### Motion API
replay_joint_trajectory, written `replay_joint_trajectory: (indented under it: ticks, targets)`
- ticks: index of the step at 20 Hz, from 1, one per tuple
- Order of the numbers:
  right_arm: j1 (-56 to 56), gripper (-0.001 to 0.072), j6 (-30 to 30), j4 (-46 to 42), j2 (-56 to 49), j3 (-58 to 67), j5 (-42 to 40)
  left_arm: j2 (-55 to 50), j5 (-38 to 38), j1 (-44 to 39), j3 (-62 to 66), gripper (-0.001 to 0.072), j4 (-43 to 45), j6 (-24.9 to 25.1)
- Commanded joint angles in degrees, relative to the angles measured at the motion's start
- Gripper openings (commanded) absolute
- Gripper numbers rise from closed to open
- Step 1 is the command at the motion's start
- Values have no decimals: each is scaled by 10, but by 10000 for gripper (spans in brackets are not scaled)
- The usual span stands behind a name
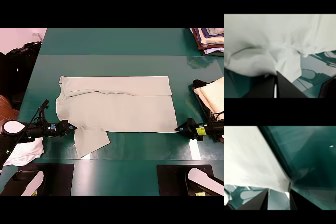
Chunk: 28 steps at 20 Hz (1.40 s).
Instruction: Fold the shirts.
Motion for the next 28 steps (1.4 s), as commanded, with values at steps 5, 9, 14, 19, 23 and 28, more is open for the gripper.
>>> replay_joint_trajectory:
  ticks: [5,9,14,19,23,28]
  targets:
    - [0,43,-20,27,-10,-3,-30,0,-1,0,1,23,17,0]
    - [-1,17,-31,20,18,-3,-21,1,-25,0,9,21,39,-13]
    - [-1,17,-31,-82,140,58,75,72,-139,0,57,20,167,-90]
    - [-1,17,-1,-186,257,88,161,244,-303,0,58,21,173,-195]
    - [17,17,25,-162,266,88,149,240,-265,0,86,21,139,-194]
    - [135,16,63,-143,159,92,56,18,-129,0,176,22,153,-87]
